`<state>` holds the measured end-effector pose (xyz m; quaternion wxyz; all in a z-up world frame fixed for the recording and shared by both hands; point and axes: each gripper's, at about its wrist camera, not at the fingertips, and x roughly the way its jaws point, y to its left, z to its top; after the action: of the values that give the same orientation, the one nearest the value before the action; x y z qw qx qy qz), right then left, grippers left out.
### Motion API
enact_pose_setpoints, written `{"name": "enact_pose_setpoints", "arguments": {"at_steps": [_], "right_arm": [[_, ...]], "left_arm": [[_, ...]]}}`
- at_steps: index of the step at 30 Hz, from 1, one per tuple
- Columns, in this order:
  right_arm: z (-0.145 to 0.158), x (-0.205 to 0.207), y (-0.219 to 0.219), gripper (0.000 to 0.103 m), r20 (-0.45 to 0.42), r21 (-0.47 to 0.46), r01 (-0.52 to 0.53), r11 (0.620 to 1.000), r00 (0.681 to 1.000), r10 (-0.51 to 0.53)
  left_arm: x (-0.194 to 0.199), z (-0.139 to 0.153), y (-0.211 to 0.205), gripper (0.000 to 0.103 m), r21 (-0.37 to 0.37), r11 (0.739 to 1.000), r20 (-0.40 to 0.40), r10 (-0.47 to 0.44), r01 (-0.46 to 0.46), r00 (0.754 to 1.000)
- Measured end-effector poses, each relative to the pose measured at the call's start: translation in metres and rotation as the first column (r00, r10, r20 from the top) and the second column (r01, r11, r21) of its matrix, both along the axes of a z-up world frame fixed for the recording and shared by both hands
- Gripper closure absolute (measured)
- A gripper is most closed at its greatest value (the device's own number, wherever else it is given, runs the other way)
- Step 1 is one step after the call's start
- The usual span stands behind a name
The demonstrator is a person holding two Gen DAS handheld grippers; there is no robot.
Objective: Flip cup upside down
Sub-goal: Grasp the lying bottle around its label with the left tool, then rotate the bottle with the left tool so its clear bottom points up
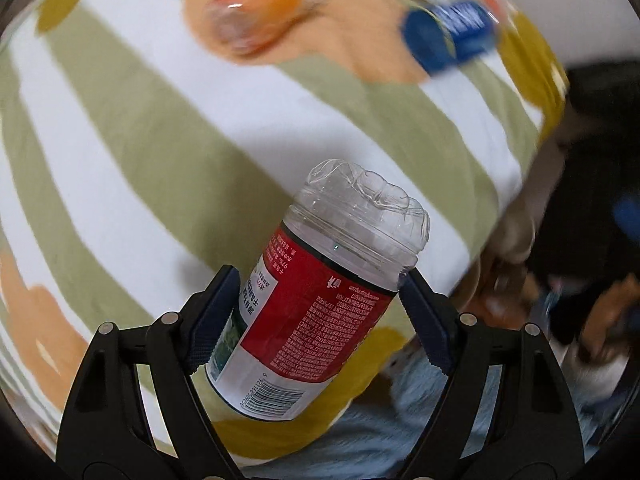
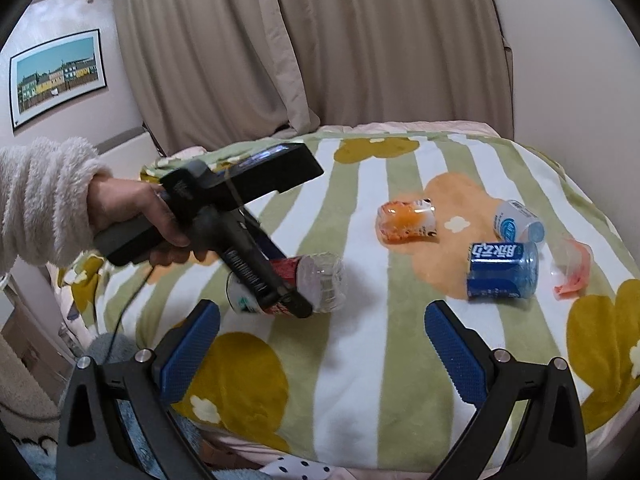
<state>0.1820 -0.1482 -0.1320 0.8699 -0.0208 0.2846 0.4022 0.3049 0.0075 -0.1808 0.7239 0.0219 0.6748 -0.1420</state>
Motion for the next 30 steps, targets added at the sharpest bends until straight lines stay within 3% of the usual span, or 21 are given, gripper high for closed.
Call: {"name": "enact_pose_setpoints", "arguments": {"at_steps": [6, 11, 14, 17, 21, 24, 27, 30], "right_arm": [[0.002, -0.005, 0.006, 0.001, 0.004, 0.014, -0.016, 1.0, 1.0, 0.015], [0.006, -0.005, 0.004, 0.0, -0.004, 0.027, -0.011, 1.0, 1.0, 0.011], [0.006, -0.005, 0.004, 0.0, 0.001, 0.022, -0.002, 1.0, 1.0, 0.002], [0.007, -0.008, 0.005, 0.0, 0.015, 0.022, 0.011, 1.0, 1.0, -0.012], [0.007, -0.012, 0.002, 0.0, 0.019, 0.044, 0.091, 0.995, 0.996, -0.092], [0.002, -0.016, 0.0, 0.001, 0.018, 0.071, 0.148, 0.986, 0.989, -0.15], [-0.009, -0.017, -0.001, 0.001, 0.022, 0.041, 0.206, 0.978, 0.978, -0.207], [-0.015, -0.014, -0.004, 0.001, -0.015, 0.046, 0.211, 0.976, 0.978, -0.21]], "left_arm": [[0.004, -0.022, 0.018, 0.023, -0.04, 0.987, -0.036, 0.155, -0.156, 0.987], [0.002, -0.011, 0.013, 0.021, 0.005, 0.991, -0.003, 0.136, -0.136, 0.991], [0.003, 0.005, 0.006, 0.02, 0.069, 0.996, 0.051, 0.06, -0.063, 0.997], [0.001, 0.019, -0.009, 0.016, 0.15, 0.987, 0.104, -0.074, 0.058, 0.992], [0.0, 0.014, -0.034, 0.016, 0.259, 0.938, 0.085, -0.257, 0.228, 0.963], [-0.001, 0.007, -0.046, 0.016, 0.264, 0.917, 0.073, -0.326, 0.297, 0.943], [-0.006, -0.007, -0.065, 0.016, 0.267, 0.898, 0.056, -0.376, 0.349, 0.925], [-0.007, -0.017, -0.078, 0.016, 0.279, 0.882, 0.042, -0.406, 0.379, 0.913]]}}
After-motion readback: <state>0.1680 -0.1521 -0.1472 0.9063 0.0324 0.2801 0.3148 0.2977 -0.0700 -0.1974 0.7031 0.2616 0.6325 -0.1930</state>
